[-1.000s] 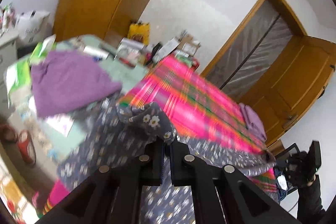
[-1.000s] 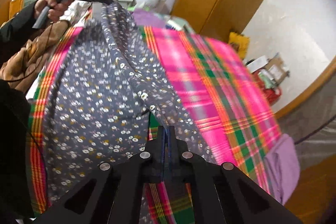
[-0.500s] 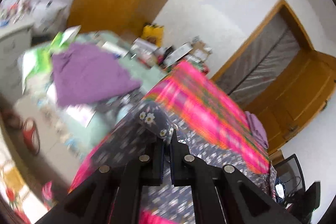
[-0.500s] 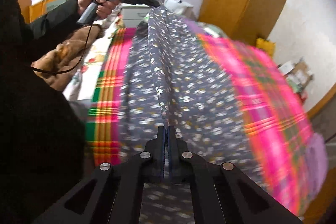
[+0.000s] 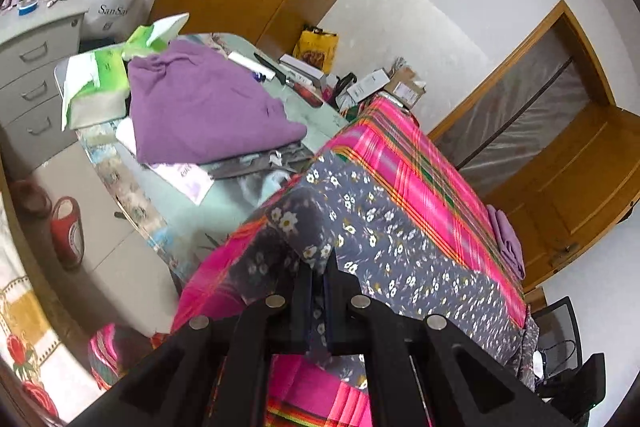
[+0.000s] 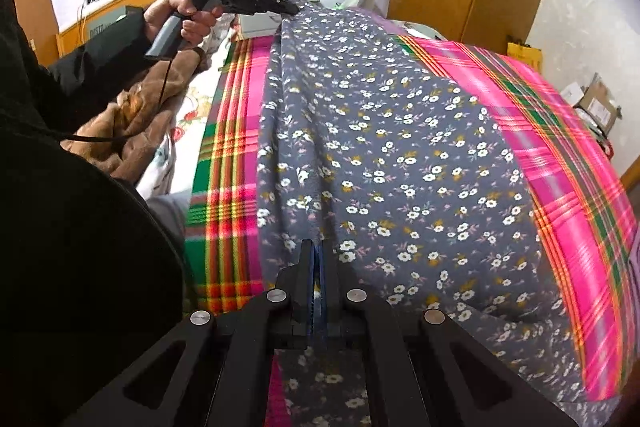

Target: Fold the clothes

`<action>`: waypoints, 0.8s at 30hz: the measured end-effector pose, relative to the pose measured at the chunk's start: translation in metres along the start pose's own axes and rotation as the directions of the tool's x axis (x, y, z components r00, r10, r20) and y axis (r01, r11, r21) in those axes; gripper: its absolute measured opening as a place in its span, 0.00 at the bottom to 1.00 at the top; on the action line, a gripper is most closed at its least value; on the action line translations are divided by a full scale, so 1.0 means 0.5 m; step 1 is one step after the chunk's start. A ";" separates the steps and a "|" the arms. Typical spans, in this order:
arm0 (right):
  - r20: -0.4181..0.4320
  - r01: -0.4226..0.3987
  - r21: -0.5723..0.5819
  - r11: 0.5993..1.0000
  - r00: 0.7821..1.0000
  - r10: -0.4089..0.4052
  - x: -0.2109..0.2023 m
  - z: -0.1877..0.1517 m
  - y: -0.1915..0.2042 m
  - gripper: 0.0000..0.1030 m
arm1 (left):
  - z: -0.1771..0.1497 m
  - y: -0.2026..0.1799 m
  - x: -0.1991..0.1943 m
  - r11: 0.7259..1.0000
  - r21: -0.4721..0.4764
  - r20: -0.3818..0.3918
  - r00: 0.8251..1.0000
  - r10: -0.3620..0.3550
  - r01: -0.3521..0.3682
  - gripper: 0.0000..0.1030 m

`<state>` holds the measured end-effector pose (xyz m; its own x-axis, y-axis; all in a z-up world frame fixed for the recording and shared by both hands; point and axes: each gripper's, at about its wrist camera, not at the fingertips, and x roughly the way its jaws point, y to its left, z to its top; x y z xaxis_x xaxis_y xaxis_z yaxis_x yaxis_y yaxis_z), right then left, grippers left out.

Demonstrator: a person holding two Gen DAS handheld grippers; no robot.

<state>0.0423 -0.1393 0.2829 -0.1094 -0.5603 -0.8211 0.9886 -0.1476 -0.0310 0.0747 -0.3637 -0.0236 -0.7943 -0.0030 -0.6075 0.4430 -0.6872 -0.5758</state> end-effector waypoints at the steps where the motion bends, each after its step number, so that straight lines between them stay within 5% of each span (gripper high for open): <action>1: -0.007 -0.007 0.001 1.000 1.000 0.007 0.007 -0.002 0.003 0.02 | -0.001 0.007 0.006 1.000 -0.009 -0.009 1.000 0.005 -0.005 0.04; 14: -0.045 -0.044 0.026 0.999 0.998 0.045 0.032 -0.009 0.001 0.02 | -0.018 0.033 0.020 1.000 -0.001 -0.047 0.999 0.018 -0.018 0.04; 19: -0.024 -0.079 0.073 0.994 0.996 0.081 0.019 -0.012 -0.010 0.13 | -0.027 0.033 0.013 1.000 0.017 -0.067 0.997 0.023 -0.022 0.07; 24: 0.047 -0.074 0.058 0.996 0.996 0.071 -0.026 -0.007 -0.005 0.21 | -0.027 0.022 -0.027 0.993 0.064 -0.030 0.994 0.101 -0.099 0.10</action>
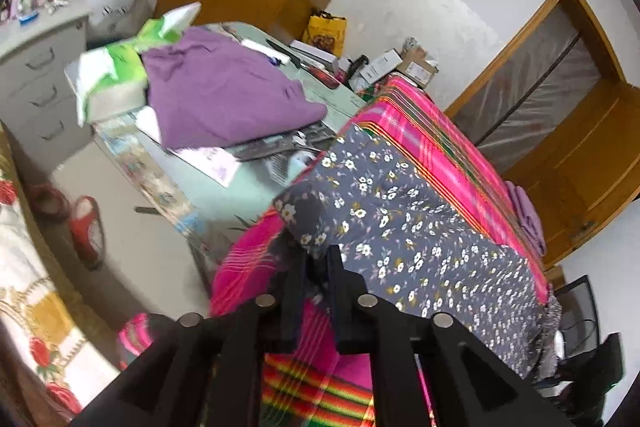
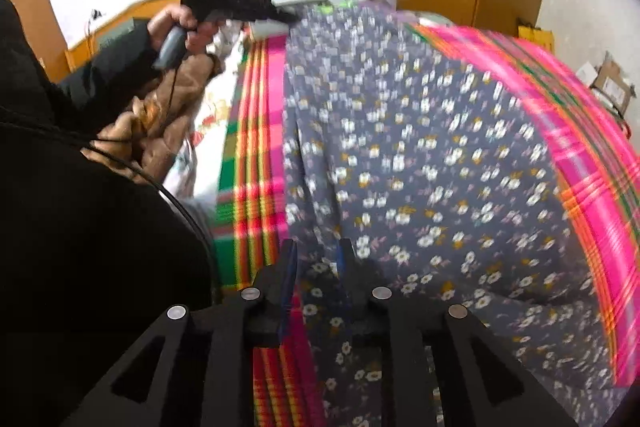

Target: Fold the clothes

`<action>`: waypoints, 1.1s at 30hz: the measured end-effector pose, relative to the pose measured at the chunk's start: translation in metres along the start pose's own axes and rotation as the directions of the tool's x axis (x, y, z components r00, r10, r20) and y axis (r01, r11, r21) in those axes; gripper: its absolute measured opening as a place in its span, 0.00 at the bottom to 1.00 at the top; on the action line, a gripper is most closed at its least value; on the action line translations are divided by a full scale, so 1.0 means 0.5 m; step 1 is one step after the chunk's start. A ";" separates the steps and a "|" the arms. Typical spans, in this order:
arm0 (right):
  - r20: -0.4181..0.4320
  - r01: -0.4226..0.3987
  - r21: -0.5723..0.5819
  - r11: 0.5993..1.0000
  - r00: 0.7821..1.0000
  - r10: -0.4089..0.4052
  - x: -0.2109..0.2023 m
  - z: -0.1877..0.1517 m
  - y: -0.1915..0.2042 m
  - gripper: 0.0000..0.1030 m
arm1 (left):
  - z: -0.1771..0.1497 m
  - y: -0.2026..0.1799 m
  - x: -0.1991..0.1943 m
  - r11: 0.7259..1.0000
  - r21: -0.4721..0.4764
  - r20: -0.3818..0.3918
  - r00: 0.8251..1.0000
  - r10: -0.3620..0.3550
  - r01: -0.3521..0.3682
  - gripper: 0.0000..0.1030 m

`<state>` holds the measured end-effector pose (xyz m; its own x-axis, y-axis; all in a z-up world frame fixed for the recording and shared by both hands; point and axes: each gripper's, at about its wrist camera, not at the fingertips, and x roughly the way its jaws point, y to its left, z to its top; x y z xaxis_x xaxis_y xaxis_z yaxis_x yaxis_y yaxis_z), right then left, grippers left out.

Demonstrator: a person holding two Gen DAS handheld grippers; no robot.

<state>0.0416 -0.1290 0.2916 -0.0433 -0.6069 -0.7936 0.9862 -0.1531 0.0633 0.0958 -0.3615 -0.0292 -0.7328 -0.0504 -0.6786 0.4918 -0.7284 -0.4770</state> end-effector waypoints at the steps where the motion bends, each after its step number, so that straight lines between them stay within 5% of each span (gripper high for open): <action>1: 0.037 0.010 0.018 1.000 0.999 -0.010 -0.015 0.003 -0.005 0.23 | 0.001 0.002 -0.010 1.000 -0.005 0.015 1.000 0.023 -0.023 0.10; 4: 0.097 0.054 0.079 0.995 0.993 -0.062 -0.026 0.004 -0.023 0.32 | 0.004 -0.008 -0.035 0.996 0.008 0.060 0.995 0.085 -0.086 0.10; 7: 0.132 0.095 0.145 0.985 0.985 -0.115 -0.018 0.004 -0.042 0.32 | 0.012 -0.066 -0.032 0.995 0.091 0.072 0.997 0.028 -0.035 0.10; 10: 0.116 0.121 0.187 0.975 0.983 -0.144 0.009 -0.001 -0.054 0.32 | 0.015 -0.107 0.013 0.990 0.142 0.023 1.000 -0.008 0.005 0.10; 14: 0.090 0.137 0.261 0.955 0.982 -0.165 0.027 -0.022 -0.075 0.32 | 0.004 -0.100 0.094 0.991 0.131 -0.078 0.996 0.030 -0.020 0.10; 22: 0.111 0.164 0.387 0.907 0.969 -0.223 0.003 -0.054 -0.114 0.34 | 0.050 -0.151 0.076 0.976 0.216 -0.016 0.999 0.043 -0.039 0.11; 27: 0.172 0.143 0.435 0.889 0.956 -0.238 -0.012 -0.047 -0.134 0.35 | 0.114 -0.213 0.129 0.944 0.321 0.026 0.997 0.074 -0.078 0.32; 33: 0.192 0.121 0.460 0.880 0.954 -0.231 -0.020 -0.057 -0.141 0.36 | 0.154 -0.201 0.196 0.936 0.345 -0.038 0.996 0.085 -0.067 0.35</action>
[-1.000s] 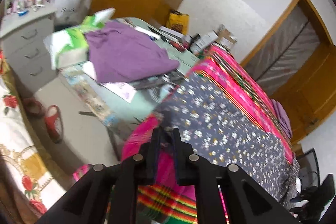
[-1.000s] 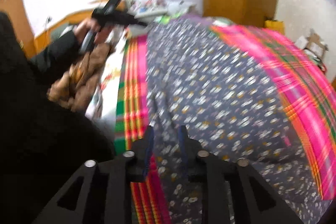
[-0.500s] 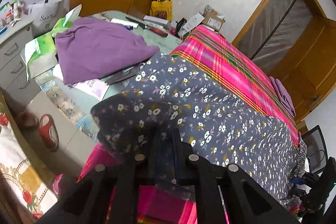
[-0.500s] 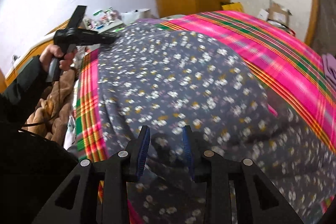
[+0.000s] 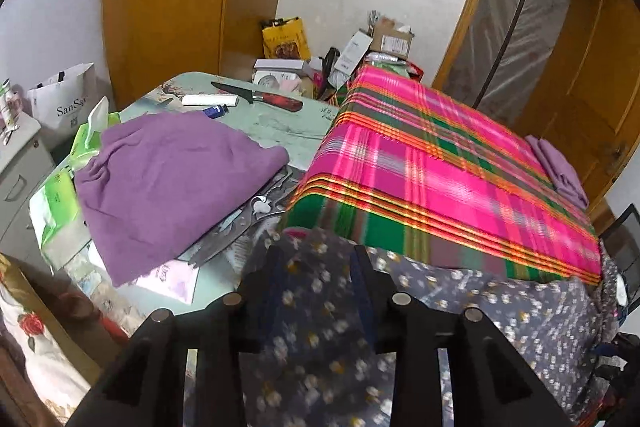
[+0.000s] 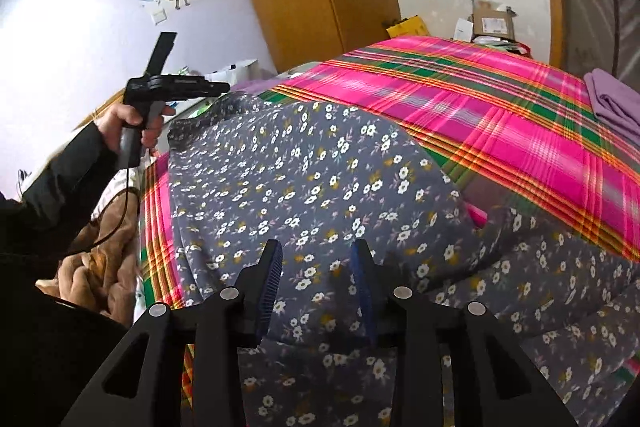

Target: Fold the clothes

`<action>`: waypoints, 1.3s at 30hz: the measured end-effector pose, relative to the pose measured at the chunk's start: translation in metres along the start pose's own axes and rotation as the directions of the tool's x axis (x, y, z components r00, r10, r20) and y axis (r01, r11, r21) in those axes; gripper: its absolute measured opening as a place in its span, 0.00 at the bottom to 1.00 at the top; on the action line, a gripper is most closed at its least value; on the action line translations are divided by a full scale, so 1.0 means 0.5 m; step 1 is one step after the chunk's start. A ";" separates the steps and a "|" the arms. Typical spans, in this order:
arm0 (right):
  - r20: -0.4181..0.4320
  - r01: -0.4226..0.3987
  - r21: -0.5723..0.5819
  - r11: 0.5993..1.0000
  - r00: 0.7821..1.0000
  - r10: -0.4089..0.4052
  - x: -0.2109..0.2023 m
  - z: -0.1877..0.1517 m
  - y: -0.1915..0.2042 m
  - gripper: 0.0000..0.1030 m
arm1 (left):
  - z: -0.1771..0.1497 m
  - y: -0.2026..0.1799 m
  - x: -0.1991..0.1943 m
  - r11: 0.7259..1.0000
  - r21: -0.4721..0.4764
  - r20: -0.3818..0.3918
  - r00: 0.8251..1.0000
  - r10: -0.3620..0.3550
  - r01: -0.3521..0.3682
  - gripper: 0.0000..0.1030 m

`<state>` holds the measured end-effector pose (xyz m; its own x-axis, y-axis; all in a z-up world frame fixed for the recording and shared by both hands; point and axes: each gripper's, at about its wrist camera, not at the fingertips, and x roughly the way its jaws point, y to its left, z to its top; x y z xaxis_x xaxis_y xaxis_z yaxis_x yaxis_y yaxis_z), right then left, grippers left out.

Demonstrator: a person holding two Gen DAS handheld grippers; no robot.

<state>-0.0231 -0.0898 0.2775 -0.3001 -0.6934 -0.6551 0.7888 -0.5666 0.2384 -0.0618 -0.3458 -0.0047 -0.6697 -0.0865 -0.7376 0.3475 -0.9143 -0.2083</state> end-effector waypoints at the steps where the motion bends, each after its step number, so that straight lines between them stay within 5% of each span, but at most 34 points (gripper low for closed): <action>1: -0.004 0.000 0.001 1.000 1.000 0.000 0.003 0.000 -0.001 0.36 | 0.000 0.002 0.006 1.000 0.009 -0.014 1.000 -0.007 0.008 0.36; 7: -0.015 -0.003 0.000 1.000 1.000 0.003 0.017 0.006 -0.006 0.36 | -0.014 -0.011 0.044 0.996 0.078 -0.077 0.996 0.044 -0.038 0.35; 9: -0.015 -0.003 0.001 1.000 1.000 0.003 0.020 0.007 -0.006 0.36 | -0.019 -0.015 0.043 0.995 0.085 -0.067 0.996 0.060 -0.055 0.27; 15: -0.013 0.006 0.016 1.000 1.000 -0.005 0.022 0.008 -0.009 0.36 | -0.006 0.016 0.032 0.998 -0.006 -0.016 0.998 0.060 -0.060 0.16; 22: 0.004 0.039 0.061 0.997 0.999 -0.039 0.010 0.002 -0.026 0.36 | -0.002 0.060 0.053 0.992 -0.124 -0.040 0.999 -0.031 0.026 0.20; 26: 0.026 0.063 0.089 0.994 0.997 -0.066 -0.005 -0.001 -0.037 0.36 | -0.004 0.064 0.004 0.985 -0.157 0.011 0.997 -0.071 0.072 0.24; 33: 0.044 0.076 0.116 0.990 0.996 -0.082 -0.016 -0.007 -0.042 0.39 | -0.052 0.030 -0.090 0.994 -0.089 0.087 0.995 -0.057 0.064 0.24; 39: 0.029 0.063 0.065 0.996 0.997 -0.065 -0.010 -0.008 -0.013 0.39 | -0.146 0.025 -0.084 0.998 -0.053 0.018 1.000 -0.022 0.023 0.24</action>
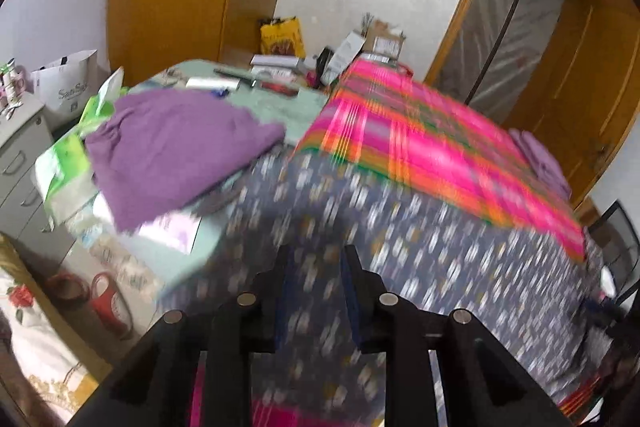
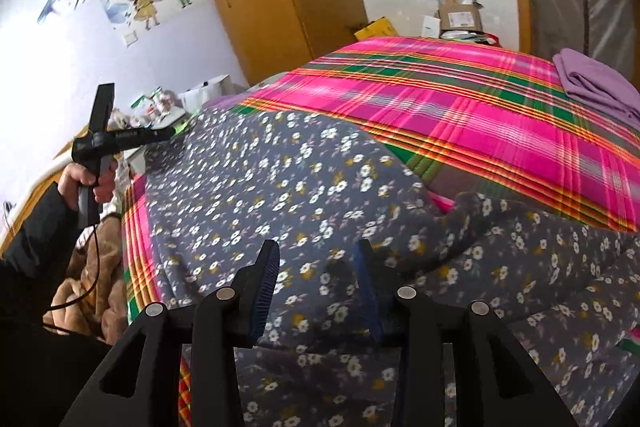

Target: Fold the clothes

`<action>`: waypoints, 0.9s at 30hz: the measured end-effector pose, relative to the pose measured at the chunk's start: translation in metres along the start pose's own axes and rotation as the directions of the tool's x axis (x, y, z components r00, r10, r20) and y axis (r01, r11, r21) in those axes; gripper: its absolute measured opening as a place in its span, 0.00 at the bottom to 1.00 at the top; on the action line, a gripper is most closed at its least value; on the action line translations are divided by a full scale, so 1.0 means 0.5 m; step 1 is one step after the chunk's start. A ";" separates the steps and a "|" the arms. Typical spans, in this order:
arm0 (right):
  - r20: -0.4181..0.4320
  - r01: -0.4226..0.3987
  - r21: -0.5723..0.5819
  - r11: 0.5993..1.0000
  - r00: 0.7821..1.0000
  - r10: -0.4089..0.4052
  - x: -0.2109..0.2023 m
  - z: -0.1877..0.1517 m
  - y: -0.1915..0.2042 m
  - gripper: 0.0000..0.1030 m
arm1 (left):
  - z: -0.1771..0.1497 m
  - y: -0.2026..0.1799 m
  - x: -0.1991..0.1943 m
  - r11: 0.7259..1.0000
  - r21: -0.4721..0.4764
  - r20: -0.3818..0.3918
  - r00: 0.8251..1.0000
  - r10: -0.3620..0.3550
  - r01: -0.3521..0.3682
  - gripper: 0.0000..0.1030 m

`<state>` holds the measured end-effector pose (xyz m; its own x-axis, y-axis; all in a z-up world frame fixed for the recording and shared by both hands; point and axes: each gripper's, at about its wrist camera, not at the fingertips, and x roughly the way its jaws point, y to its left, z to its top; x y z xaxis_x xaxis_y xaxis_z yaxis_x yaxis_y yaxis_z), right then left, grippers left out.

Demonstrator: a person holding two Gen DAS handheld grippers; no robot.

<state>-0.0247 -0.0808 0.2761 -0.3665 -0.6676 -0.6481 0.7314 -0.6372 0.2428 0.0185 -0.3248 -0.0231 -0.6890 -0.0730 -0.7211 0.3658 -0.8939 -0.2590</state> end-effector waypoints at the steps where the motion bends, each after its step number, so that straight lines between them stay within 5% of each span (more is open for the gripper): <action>1: -0.006 -0.003 -0.016 1.000 1.000 0.003 0.000 -0.001 0.006 0.39 | -0.012 0.008 0.000 1.000 -0.011 -0.007 1.000 0.003 -0.003 0.24; 7: -0.038 -0.040 -0.108 0.993 0.999 0.036 0.002 -0.016 0.045 0.39 | -0.054 0.019 -0.039 0.999 -0.052 0.013 1.000 0.003 -0.003 0.19; 12: -0.075 -0.098 -0.229 0.969 0.994 0.082 0.001 -0.029 0.090 0.39 | -0.086 -0.085 -0.054 0.993 0.061 -0.015 0.995 -0.098 0.099 0.19; 21: -0.188 -0.129 -0.440 0.889 0.981 0.049 0.020 -0.072 0.151 0.38 | -0.160 -0.294 -0.047 0.903 0.317 -0.150 0.955 -0.255 0.291 0.19; 25: -0.190 -0.097 -0.486 0.869 0.982 0.003 0.032 -0.077 0.162 0.11 | -0.160 -0.300 -0.049 0.906 0.309 -0.152 0.955 -0.255 0.291 0.19; 27: -0.177 -0.095 -0.498 0.862 0.984 0.006 0.027 -0.079 0.166 0.05 | -0.156 -0.292 -0.056 0.912 0.296 -0.142 0.957 -0.252 0.284 0.19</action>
<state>0.0540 -0.1275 0.2590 -0.2546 -0.5922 -0.7645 0.9516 -0.2940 -0.0891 0.0333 -0.1575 -0.0152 -0.6626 0.2179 -0.7166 -0.0470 -0.9669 -0.2506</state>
